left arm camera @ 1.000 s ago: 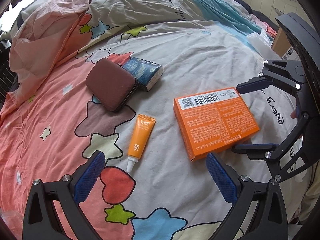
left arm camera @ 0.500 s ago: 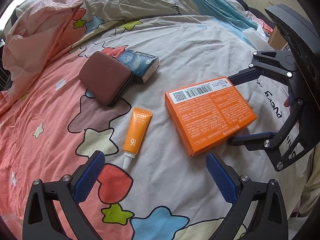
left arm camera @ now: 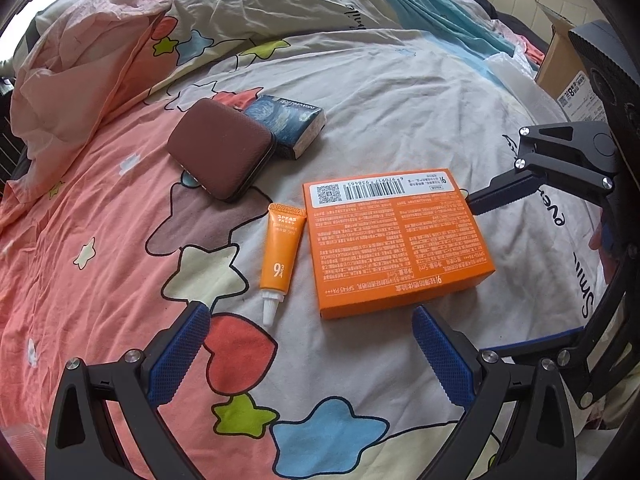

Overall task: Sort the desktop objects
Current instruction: 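Close the right tool on the orange box's sides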

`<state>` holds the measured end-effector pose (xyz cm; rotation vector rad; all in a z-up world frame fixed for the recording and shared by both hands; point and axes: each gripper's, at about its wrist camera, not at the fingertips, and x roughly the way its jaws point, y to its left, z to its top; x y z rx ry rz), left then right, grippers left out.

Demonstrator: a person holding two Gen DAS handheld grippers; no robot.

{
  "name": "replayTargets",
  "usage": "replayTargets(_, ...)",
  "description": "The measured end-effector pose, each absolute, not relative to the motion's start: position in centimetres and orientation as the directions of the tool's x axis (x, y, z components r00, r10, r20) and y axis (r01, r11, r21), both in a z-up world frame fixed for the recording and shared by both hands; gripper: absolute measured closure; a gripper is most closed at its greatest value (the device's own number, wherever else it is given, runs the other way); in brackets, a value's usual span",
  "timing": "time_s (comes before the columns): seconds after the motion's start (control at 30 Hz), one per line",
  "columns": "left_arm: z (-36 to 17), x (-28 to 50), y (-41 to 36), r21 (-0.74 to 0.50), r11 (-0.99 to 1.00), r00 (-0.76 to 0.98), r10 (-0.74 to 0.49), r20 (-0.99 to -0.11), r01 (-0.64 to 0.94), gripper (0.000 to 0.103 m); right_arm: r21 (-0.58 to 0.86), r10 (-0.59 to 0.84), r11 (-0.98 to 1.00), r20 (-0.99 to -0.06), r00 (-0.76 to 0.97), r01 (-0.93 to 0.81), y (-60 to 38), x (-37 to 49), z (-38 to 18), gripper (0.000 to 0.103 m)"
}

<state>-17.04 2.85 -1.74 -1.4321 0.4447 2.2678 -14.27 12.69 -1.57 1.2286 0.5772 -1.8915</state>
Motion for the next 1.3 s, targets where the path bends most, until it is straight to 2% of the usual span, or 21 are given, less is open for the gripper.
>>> replayTargets(0.77, -1.2, -15.0, 3.7, 0.035, -0.778, -0.353, 0.244, -0.903, -0.627, 0.000, -0.138, -0.274, -0.530, -0.906, -0.323, 0.836, 12.0, -15.7, -2.2, 0.018)
replayTargets(1.3, -1.4, -14.4, 4.1, 0.038, -0.769, -0.354, 0.249, -0.902, -0.638, 0.000, -0.006, -0.343, -0.514, -0.915, -0.212, 0.858, 11.5, -17.3, -3.1, 0.018)
